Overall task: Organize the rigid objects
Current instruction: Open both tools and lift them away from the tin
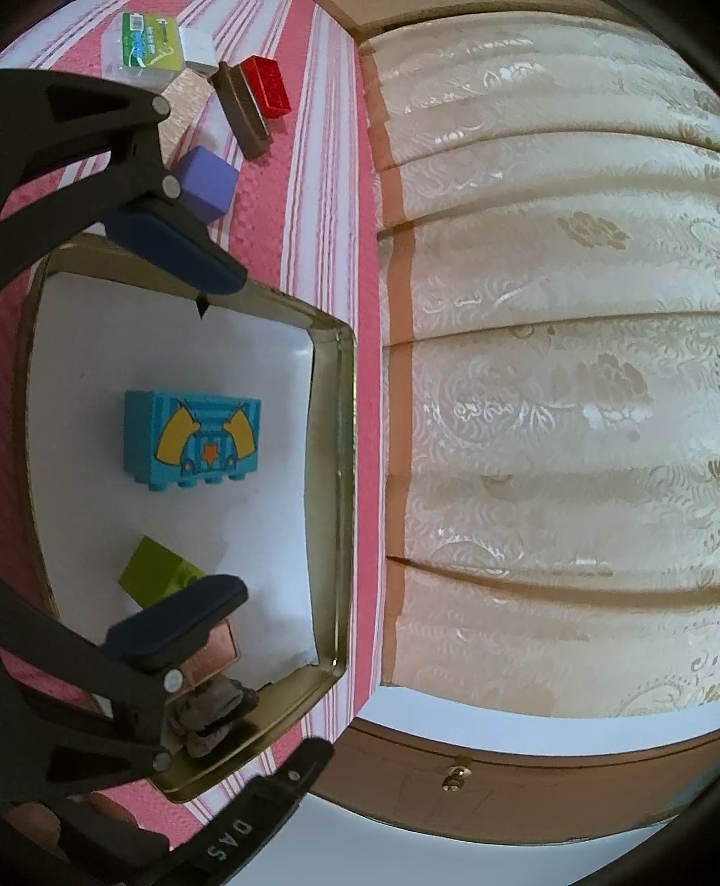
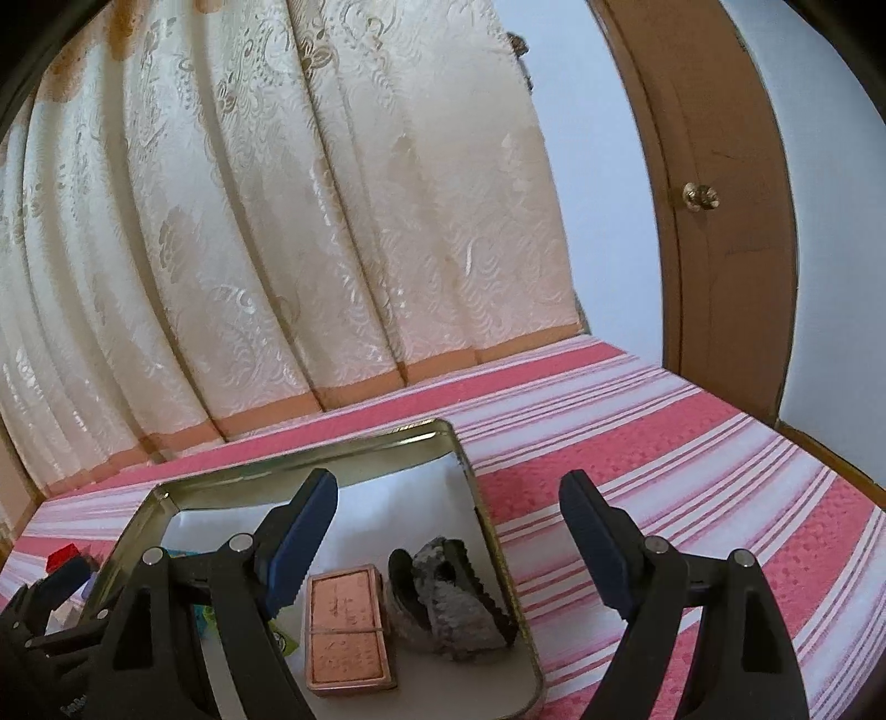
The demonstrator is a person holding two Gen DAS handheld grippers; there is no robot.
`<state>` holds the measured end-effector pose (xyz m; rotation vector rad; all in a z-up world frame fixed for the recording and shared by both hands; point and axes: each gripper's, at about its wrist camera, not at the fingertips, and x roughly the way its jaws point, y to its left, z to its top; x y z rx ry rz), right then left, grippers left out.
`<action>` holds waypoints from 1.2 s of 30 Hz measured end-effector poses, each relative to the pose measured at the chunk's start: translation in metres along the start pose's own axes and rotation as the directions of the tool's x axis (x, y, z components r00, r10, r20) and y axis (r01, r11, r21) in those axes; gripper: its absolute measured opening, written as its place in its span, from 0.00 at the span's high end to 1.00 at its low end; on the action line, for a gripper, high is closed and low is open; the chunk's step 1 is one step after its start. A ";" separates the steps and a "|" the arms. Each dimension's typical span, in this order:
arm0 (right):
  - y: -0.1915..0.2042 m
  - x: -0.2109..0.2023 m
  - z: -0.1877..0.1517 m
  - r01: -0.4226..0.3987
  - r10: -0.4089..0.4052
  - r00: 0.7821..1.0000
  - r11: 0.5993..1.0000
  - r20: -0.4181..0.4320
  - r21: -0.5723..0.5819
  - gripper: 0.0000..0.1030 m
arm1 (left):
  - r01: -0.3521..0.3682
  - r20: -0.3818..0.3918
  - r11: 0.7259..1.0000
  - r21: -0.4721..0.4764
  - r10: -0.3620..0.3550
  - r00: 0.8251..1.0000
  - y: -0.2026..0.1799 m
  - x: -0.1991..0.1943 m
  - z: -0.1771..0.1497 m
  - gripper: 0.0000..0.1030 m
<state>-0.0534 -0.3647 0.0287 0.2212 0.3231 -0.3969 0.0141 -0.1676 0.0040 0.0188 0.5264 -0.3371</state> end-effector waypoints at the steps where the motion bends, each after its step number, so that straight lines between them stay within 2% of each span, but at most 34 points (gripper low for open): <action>1: 0.000 -0.002 0.000 0.007 -0.007 1.000 1.000 0.009 0.002 0.18 | -0.001 -0.006 1.000 -0.005 0.001 1.000 0.002 0.000 0.000 0.00; 7: 0.004 -0.016 -0.001 0.050 -0.049 0.997 0.999 0.064 -0.014 0.18 | -0.007 -0.007 1.000 -0.024 0.006 1.000 0.014 -0.005 -0.004 0.00; 17: 0.029 -0.036 -0.011 0.050 -0.044 0.993 0.997 0.106 -0.059 0.18 | -0.030 0.002 0.999 -0.037 0.031 1.000 0.039 -0.020 -0.011 0.00; 36: 0.060 -0.061 -0.029 -0.002 0.007 0.995 0.999 0.102 -0.050 0.18 | -0.074 0.003 0.995 -0.071 0.074 0.997 0.080 -0.035 -0.018 0.00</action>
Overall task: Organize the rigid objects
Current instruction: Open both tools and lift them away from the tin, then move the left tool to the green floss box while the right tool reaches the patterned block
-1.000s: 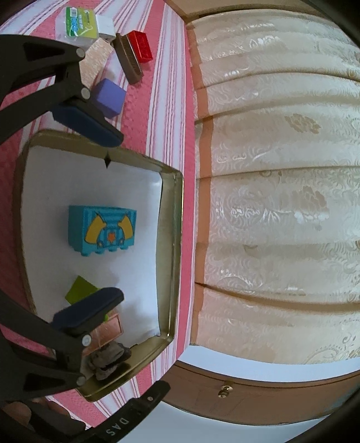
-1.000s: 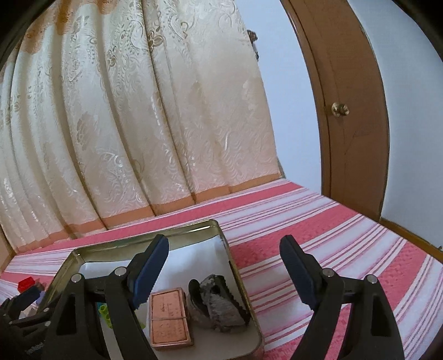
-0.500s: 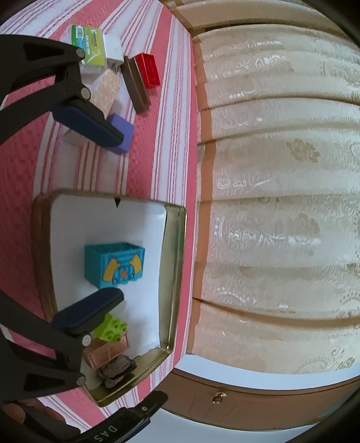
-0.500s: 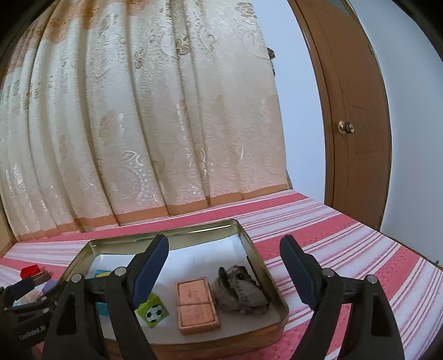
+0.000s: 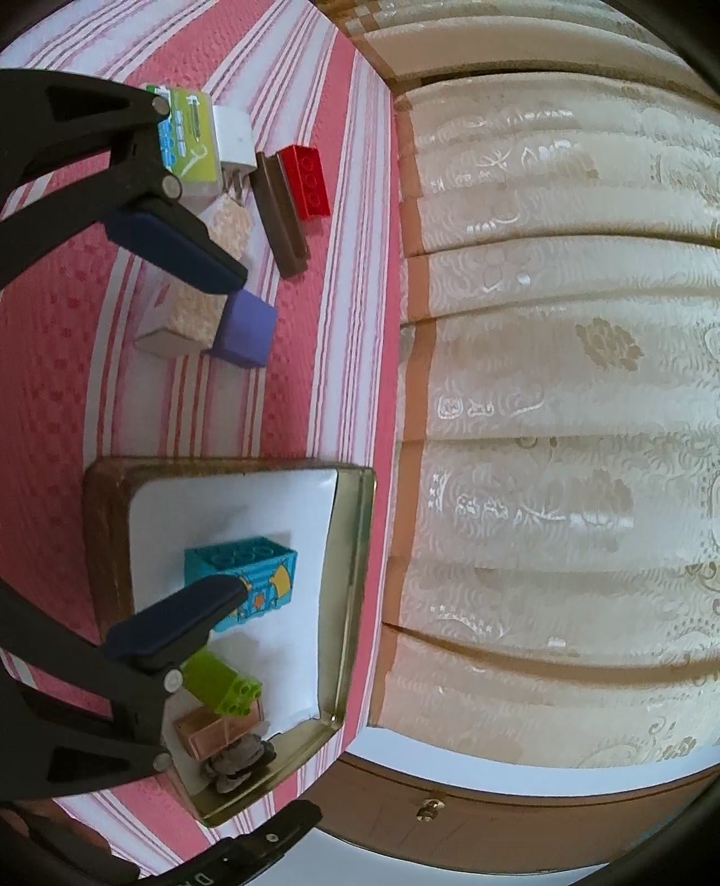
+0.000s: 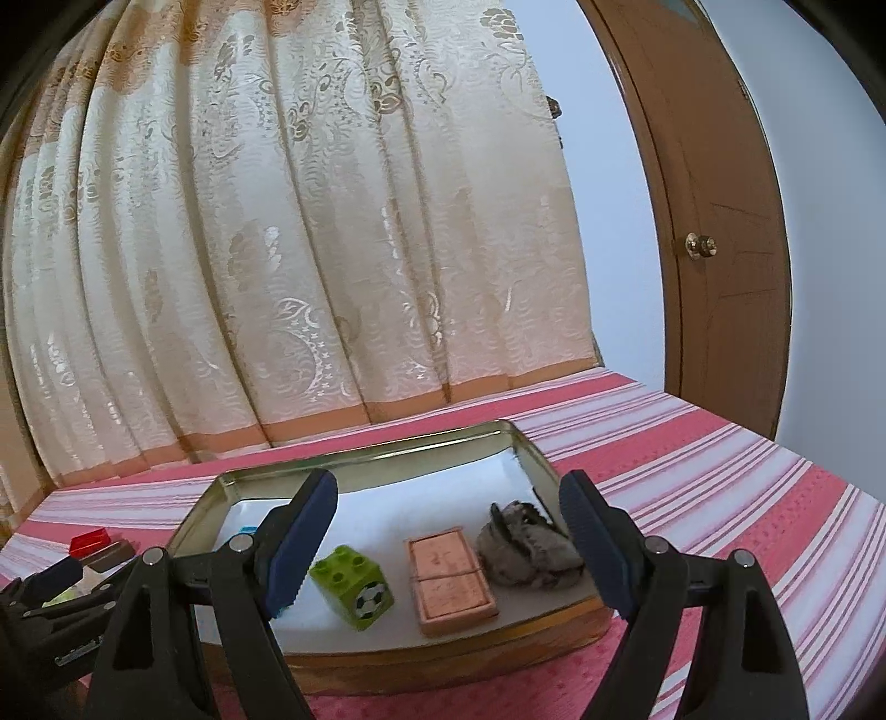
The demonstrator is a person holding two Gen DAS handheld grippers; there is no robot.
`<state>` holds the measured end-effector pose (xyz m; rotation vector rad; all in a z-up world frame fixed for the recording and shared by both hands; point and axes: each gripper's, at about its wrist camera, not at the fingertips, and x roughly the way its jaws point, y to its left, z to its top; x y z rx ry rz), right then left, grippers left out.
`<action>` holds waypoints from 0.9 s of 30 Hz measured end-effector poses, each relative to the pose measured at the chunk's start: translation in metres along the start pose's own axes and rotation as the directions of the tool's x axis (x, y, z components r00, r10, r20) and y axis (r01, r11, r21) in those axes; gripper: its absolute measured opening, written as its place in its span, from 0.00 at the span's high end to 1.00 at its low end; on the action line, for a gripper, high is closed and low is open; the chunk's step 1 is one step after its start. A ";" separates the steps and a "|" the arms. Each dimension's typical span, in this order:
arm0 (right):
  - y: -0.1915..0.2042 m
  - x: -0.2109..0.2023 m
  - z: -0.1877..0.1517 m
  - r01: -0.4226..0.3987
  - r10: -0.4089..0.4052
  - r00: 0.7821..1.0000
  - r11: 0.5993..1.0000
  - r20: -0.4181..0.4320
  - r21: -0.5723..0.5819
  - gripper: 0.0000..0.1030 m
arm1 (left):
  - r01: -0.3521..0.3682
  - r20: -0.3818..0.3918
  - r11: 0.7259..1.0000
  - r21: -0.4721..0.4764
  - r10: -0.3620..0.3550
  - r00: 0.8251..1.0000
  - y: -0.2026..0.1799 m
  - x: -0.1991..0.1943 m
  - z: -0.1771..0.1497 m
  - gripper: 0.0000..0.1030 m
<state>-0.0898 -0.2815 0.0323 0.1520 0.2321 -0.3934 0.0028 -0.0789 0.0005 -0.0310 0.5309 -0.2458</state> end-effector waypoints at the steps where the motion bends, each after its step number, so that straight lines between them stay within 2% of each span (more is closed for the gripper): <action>1: 0.002 -0.001 -0.001 -0.005 0.005 1.000 1.000 -0.002 0.000 0.18 | -0.001 0.000 1.000 -0.002 0.001 1.000 0.002 0.000 0.000 0.01; 14: 0.039 -0.009 -0.011 -0.070 0.070 0.997 0.998 -0.036 0.001 0.18 | -0.028 -0.010 0.999 -0.017 0.028 1.000 0.031 -0.004 -0.002 0.01; 27: 0.092 -0.014 -0.023 -0.155 0.152 0.985 0.988 -0.080 -0.029 0.18 | -0.085 -0.025 0.995 -0.059 0.084 0.996 0.081 -0.008 -0.001 0.01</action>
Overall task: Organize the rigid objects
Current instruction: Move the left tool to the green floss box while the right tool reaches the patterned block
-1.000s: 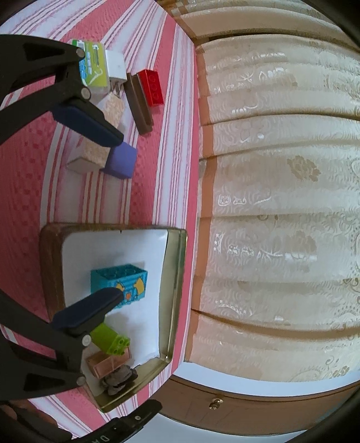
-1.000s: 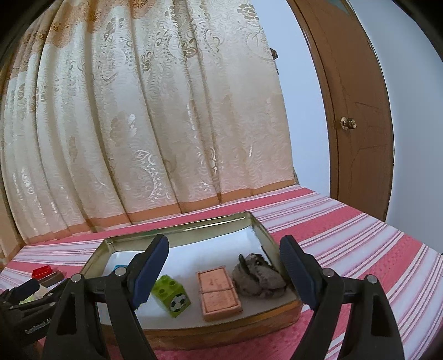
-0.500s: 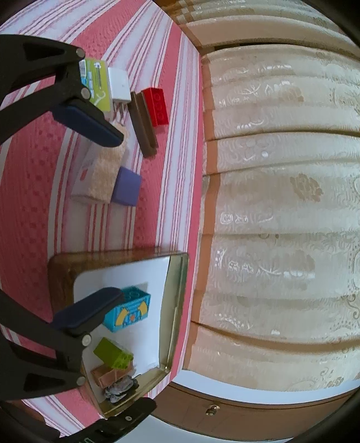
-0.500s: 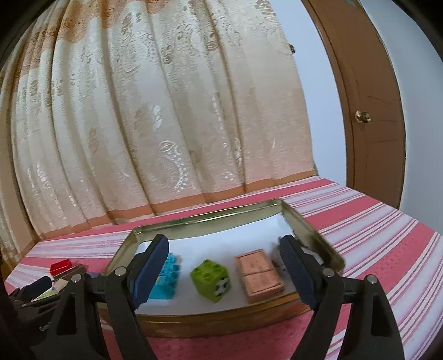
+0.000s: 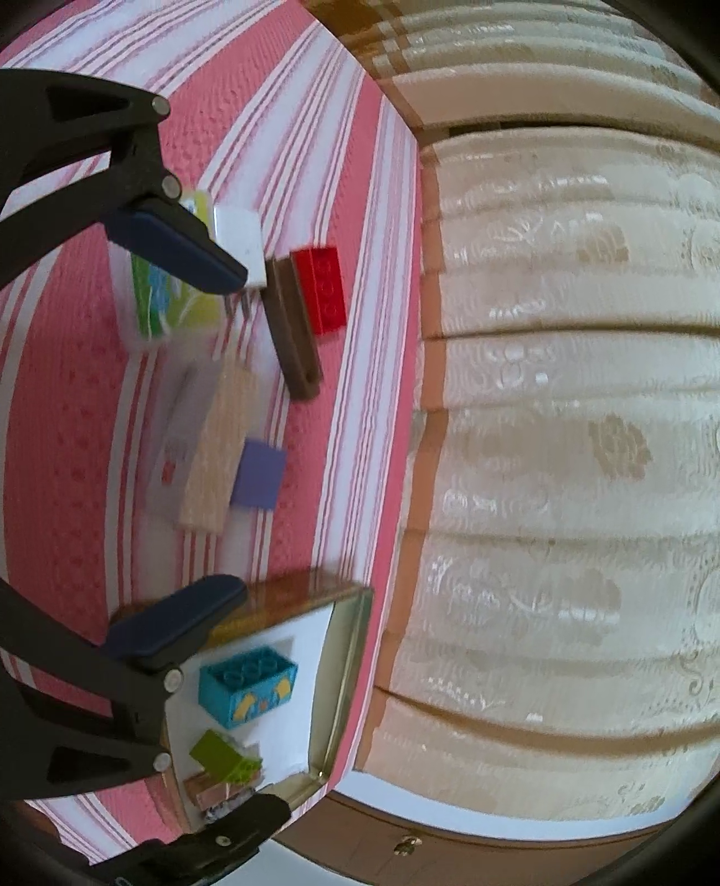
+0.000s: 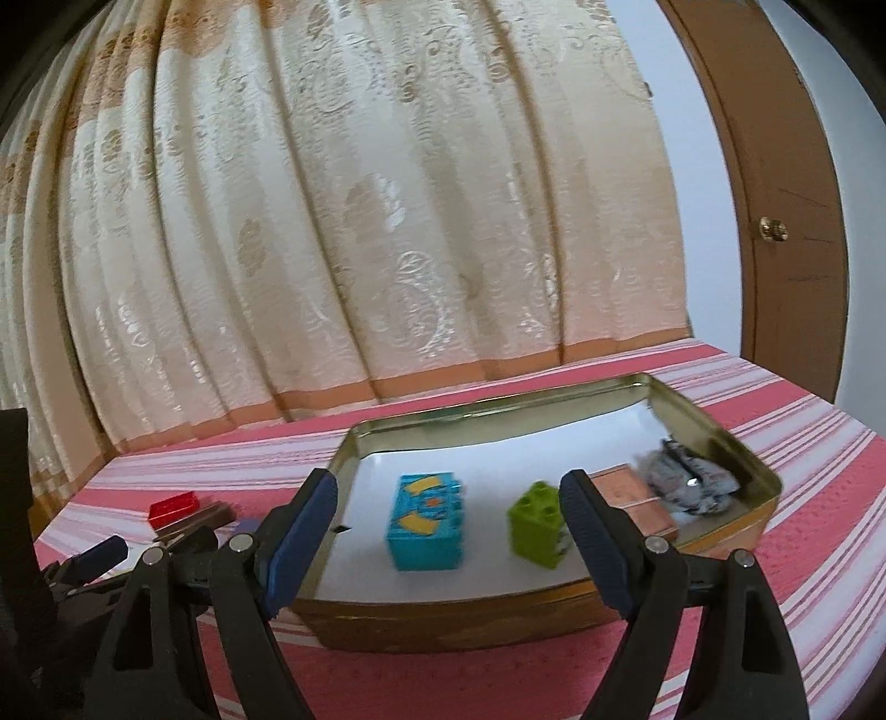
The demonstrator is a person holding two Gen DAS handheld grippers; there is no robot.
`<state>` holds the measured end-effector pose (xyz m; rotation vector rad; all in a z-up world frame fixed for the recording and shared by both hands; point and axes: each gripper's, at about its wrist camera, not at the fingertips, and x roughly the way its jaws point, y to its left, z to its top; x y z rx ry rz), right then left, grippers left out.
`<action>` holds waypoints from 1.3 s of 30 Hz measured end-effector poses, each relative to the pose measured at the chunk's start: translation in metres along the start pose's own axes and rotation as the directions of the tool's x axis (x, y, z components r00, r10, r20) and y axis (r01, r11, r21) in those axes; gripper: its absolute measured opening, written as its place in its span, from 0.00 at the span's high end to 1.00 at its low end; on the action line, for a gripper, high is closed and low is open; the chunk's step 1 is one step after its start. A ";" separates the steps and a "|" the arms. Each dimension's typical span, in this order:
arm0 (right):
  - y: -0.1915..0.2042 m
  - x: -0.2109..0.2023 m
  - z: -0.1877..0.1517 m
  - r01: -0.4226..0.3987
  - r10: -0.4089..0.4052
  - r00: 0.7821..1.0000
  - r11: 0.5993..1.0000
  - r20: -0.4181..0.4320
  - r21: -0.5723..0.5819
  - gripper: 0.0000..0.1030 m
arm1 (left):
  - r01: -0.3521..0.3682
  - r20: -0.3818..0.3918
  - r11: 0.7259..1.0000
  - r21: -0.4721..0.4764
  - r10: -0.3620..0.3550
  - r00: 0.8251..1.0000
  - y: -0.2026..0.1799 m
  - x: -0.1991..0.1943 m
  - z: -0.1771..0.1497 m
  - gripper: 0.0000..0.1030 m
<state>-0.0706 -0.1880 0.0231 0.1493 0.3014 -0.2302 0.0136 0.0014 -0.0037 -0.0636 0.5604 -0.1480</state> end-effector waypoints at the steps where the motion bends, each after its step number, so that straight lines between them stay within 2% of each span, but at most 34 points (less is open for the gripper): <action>1: 0.003 0.000 -0.001 -0.005 0.005 1.000 1.000 -0.004 -0.004 0.18 | -0.007 -0.004 1.000 -0.009 0.007 1.000 0.006 0.000 0.001 0.01; 8: 0.029 0.004 -0.007 -0.051 0.050 0.998 0.998 -0.027 -0.032 0.18 | -0.040 -0.054 0.997 -0.067 0.036 0.998 0.043 0.006 0.002 0.01; 13: 0.043 0.007 -0.011 -0.087 0.085 0.995 0.996 -0.054 -0.033 0.18 | -0.059 -0.128 0.992 -0.112 0.044 0.991 0.063 0.017 0.000 0.01; 17: 0.053 0.010 -0.014 -0.115 0.111 0.991 0.993 -0.079 -0.040 0.18 | -0.076 -0.216 0.989 -0.124 0.048 0.975 0.074 0.030 -0.004 0.01; 20: 0.061 0.014 -0.016 -0.141 0.135 0.986 0.989 -0.102 -0.050 0.18 | -0.063 -0.288 0.989 -0.136 0.021 0.957 0.081 0.043 -0.007 0.05; 25: 0.071 0.016 -0.018 -0.169 0.161 0.980 0.983 -0.117 -0.069 0.18 | -0.039 -0.296 0.995 -0.088 0.011 0.955 0.079 0.040 -0.008 0.08; 27: 0.076 0.018 -0.019 -0.182 0.172 0.978 0.980 -0.121 -0.079 0.18 | -0.014 -0.293 0.997 -0.081 -0.011 0.956 0.083 0.038 -0.008 0.13; 31: 0.085 0.022 -0.021 -0.209 0.194 0.971 0.972 -0.139 -0.104 0.18 | 0.039 -0.288 0.996 -0.081 -0.061 0.956 0.096 0.035 -0.007 0.16; 39: 0.117 0.040 -0.025 -0.281 0.237 0.948 0.938 -0.213 -0.204 0.18 | 0.101 -0.291 0.993 -0.063 -0.115 0.950 0.113 0.031 -0.007 0.16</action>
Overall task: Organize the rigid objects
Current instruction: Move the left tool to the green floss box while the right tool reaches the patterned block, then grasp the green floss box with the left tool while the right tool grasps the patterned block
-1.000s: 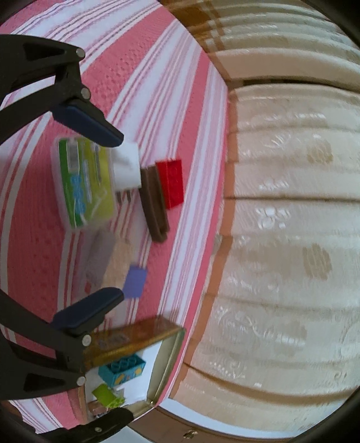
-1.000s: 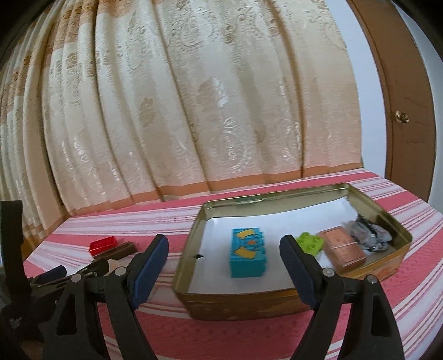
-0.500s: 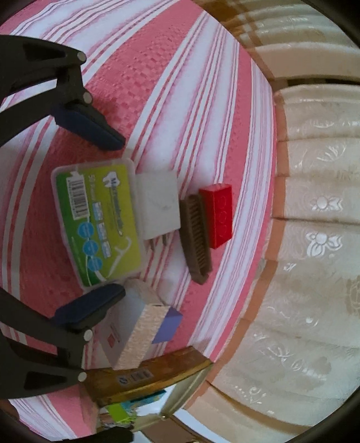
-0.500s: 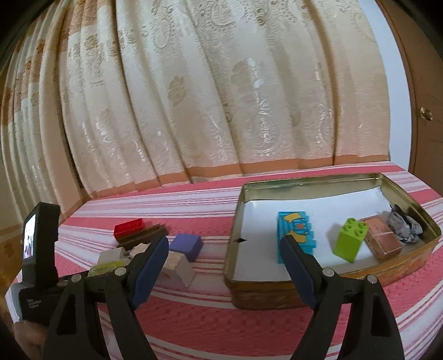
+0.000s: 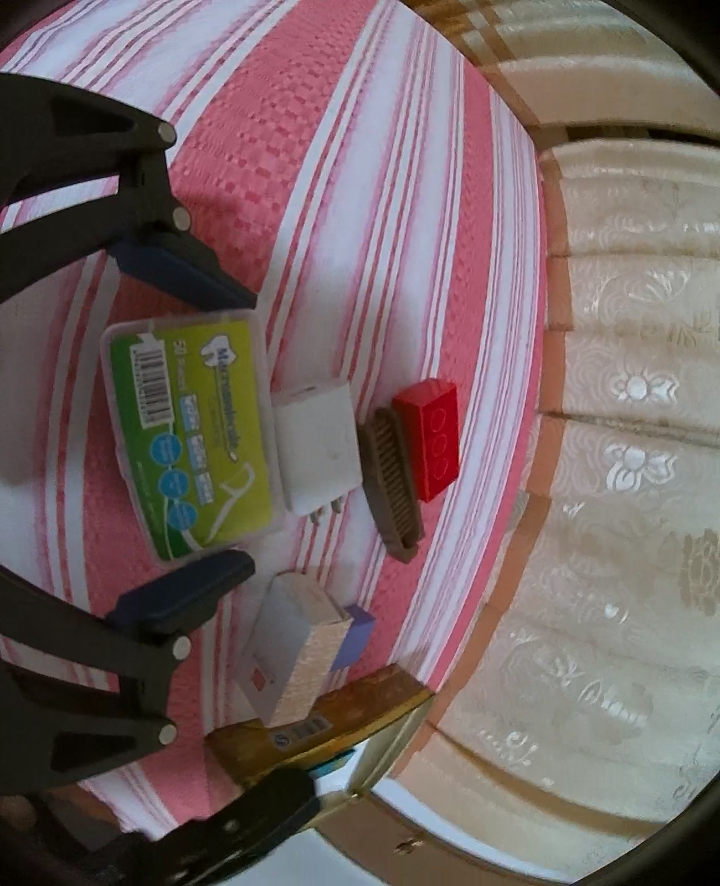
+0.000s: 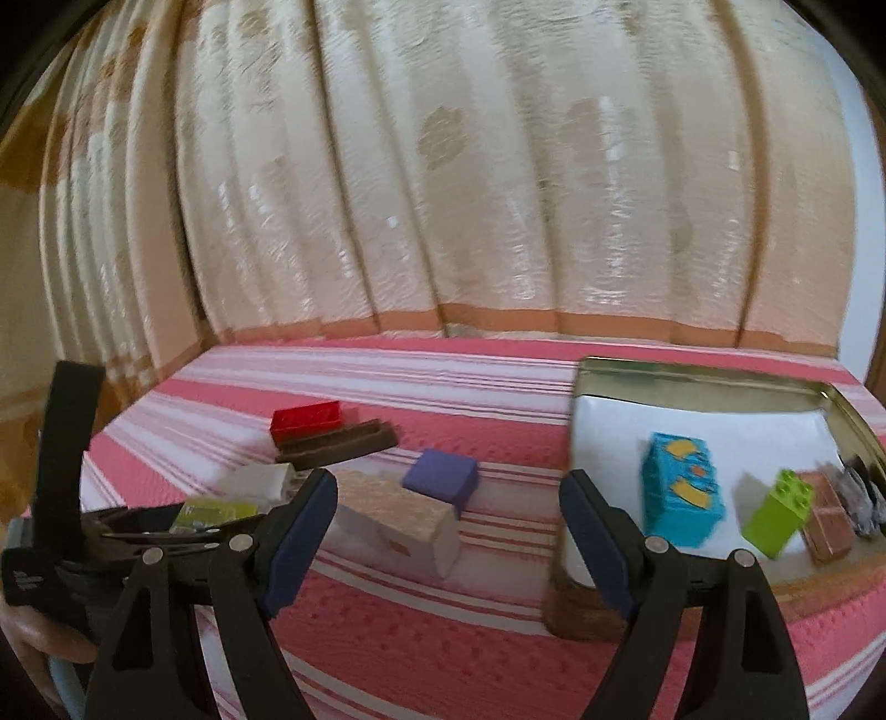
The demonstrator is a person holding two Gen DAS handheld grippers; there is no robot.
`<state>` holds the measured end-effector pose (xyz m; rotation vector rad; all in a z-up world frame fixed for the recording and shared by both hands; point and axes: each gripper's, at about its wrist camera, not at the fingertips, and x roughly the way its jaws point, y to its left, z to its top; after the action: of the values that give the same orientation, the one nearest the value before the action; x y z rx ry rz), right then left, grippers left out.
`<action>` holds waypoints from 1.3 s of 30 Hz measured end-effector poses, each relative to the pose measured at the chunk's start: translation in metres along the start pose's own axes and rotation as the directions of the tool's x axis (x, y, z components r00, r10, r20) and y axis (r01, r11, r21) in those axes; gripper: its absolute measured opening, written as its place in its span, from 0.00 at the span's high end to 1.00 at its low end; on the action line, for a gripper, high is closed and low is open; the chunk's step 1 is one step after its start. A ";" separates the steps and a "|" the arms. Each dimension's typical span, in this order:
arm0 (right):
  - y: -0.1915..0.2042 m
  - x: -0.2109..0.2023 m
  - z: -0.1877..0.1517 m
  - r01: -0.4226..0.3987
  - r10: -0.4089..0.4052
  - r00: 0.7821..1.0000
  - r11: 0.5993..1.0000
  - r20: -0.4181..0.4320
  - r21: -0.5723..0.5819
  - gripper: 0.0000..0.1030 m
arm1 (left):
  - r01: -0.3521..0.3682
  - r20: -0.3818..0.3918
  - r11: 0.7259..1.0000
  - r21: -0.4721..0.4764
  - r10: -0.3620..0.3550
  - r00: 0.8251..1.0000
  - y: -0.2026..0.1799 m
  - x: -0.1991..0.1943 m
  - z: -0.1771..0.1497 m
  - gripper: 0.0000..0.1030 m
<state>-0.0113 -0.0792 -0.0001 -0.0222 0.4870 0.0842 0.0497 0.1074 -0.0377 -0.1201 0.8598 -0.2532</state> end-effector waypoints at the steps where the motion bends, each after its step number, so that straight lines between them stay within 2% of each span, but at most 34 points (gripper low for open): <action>1: 0.004 0.005 0.001 -0.002 0.002 1.000 1.000 -0.014 -0.021 0.18 | -0.002 -0.005 1.000 0.015 0.002 1.000 0.000 0.000 0.000 0.16; 8: 0.029 0.041 0.006 -0.052 0.037 0.992 0.990 -0.118 -0.131 0.18 | -0.004 -0.028 0.996 0.092 0.007 1.000 0.022 -0.005 -0.004 0.13; 11: 0.038 0.058 0.007 -0.058 0.028 0.985 0.984 -0.173 -0.169 0.18 | -0.071 -0.048 0.985 0.159 0.079 0.996 0.025 -0.004 -0.008 0.09; 13: 0.041 0.067 0.006 -0.055 0.014 0.977 0.980 -0.213 -0.190 0.18 | -0.088 -0.062 0.983 0.161 0.099 0.993 0.027 -0.002 -0.010 0.01; 17: 0.039 0.076 0.000 -0.060 0.007 0.962 0.981 -0.274 -0.186 0.19 | -0.111 -0.064 0.982 0.153 0.122 0.990 0.027 -0.001 -0.010 0.01; 18: 0.040 0.074 -0.001 -0.063 0.008 0.961 0.979 -0.275 -0.194 0.23 | -0.121 -0.062 0.983 0.137 0.131 0.989 0.028 -0.001 -0.009 0.01; 20: 0.042 0.075 -0.006 -0.088 0.022 0.952 0.975 -0.306 -0.206 0.40 | -0.138 -0.058 0.985 0.108 0.145 0.988 0.031 -0.001 -0.008 0.01; 22: 0.043 0.078 -0.012 -0.117 0.041 0.935 0.973 -0.353 -0.197 0.68 | -0.137 -0.049 0.987 0.078 0.141 0.989 0.033 -0.003 -0.007 0.04; 23: 0.042 0.077 -0.014 -0.140 0.068 0.928 0.975 -0.368 -0.172 0.73 | -0.142 -0.044 0.988 0.068 0.145 0.988 0.034 -0.004 -0.006 0.09; 25: 0.038 0.073 -0.014 -0.161 0.102 0.927 0.978 -0.360 -0.136 0.73 | -0.157 -0.026 0.986 0.049 0.159 0.987 0.038 -0.008 -0.004 0.21; 30: 0.034 0.069 -0.014 -0.210 0.166 0.924 0.973 -0.346 -0.094 0.73 | -0.154 -0.028 0.987 0.051 0.155 0.987 0.039 -0.009 -0.002 0.22; 33: 0.031 0.062 -0.012 -0.232 0.201 0.930 0.970 -0.306 -0.070 0.73 | -0.144 -0.024 0.989 0.039 0.145 0.989 0.041 -0.010 -0.001 0.22; 37: 0.028 0.052 -0.008 -0.226 0.207 0.949 0.972 -0.237 -0.060 0.73 | -0.146 0.002 0.988 -0.049 0.146 0.989 0.048 -0.016 -0.002 0.22; 39: 0.025 0.046 -0.006 -0.214 0.200 0.958 0.975 -0.203 -0.050 0.73 | -0.125 0.033 0.987 -0.103 0.129 0.991 0.051 -0.021 -0.002 0.22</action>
<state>0.0242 -0.0510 -0.0273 -0.0496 0.6836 0.3080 0.0441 0.1625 -0.0346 -0.1637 0.8377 -0.0878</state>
